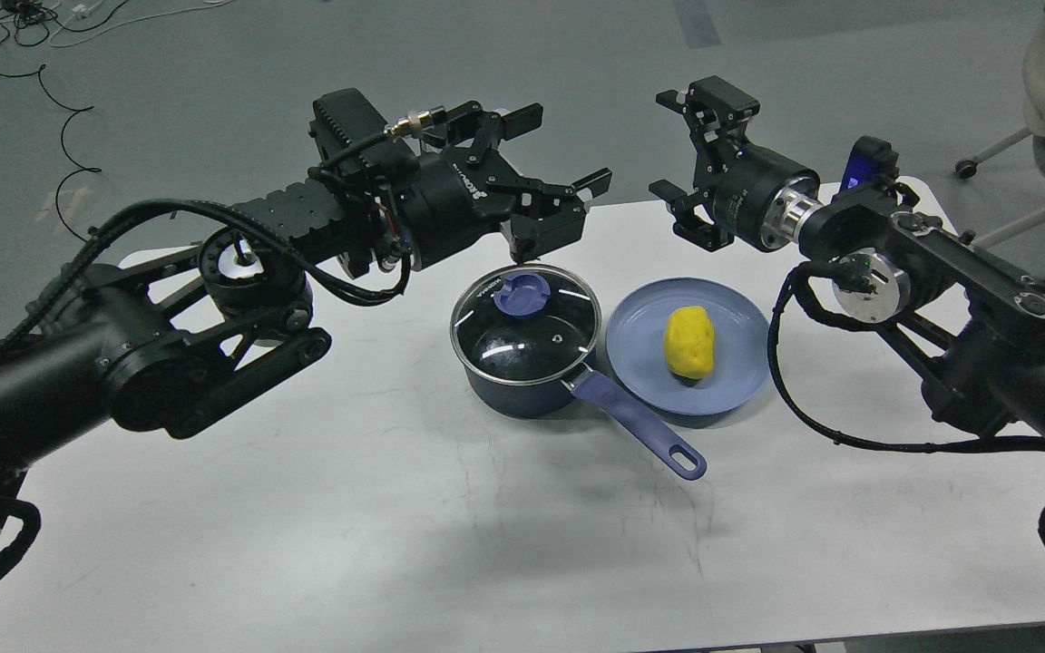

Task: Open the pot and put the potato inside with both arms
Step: 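Raise the left gripper and swing it over the saucepan lid, then lower the left gripper onto the blue lid knob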

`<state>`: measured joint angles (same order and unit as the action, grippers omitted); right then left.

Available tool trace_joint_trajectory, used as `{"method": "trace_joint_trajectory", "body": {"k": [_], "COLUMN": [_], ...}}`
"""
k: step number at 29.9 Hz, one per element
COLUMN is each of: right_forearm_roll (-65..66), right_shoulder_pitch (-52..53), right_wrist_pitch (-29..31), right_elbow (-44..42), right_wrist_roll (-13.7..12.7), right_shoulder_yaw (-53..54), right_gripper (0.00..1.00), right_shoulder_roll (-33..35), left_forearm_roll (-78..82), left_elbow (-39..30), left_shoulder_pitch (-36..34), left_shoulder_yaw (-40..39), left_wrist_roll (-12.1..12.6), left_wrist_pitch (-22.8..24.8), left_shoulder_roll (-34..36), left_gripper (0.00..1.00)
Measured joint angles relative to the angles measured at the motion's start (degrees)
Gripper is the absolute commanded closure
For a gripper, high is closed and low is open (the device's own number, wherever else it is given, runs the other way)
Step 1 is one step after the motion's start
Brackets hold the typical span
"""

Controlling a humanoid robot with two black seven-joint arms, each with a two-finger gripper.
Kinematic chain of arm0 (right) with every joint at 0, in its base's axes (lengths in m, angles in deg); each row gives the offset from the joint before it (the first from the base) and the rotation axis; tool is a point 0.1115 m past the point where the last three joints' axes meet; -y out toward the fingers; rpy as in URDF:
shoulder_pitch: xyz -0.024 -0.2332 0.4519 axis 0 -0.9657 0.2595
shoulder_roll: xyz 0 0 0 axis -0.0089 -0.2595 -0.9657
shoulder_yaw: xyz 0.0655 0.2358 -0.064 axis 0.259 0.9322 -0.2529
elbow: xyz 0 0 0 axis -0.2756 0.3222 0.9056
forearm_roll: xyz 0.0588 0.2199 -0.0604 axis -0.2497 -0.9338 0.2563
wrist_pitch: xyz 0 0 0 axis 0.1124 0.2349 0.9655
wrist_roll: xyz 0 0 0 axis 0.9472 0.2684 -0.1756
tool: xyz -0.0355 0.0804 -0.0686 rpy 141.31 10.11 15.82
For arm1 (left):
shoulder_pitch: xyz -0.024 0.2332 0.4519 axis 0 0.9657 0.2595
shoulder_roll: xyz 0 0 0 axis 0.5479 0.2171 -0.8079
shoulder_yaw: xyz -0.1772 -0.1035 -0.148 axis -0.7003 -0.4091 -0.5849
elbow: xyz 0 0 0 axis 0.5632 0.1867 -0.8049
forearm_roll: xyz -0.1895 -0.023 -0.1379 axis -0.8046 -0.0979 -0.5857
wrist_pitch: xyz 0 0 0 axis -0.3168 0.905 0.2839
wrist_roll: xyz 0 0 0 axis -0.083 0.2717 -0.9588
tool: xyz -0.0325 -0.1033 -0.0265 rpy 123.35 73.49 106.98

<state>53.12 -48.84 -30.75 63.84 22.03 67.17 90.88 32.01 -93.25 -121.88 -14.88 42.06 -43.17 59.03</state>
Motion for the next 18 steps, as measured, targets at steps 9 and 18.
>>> {"method": "trace_joint_trajectory", "body": {"k": [9, 18], "right_forearm_roll": [-0.35, -0.33], "right_shoulder_pitch": [-0.78, -2.13], "right_wrist_pitch": [1.14, 2.29], "right_elbow": [-3.76, -6.03], "right_wrist_roll": [0.00, -0.06], "right_shoulder_yaw": [2.88, 3.98], "right_gripper": [0.00, 0.00], "right_shoulder_roll": [0.18, 0.51], "left_forearm_roll": [0.54, -0.46], "left_elbow": [0.98, 13.07], "left_shoulder_pitch": [0.74, 5.05], "left_shoulder_yaw": [0.22, 0.29], "left_wrist_roll": [0.00, -1.88], "left_wrist_pitch": [0.02, -0.05], "left_shoulder_roll": [-1.42, -6.00], "left_gripper": [0.02, 0.02]}}
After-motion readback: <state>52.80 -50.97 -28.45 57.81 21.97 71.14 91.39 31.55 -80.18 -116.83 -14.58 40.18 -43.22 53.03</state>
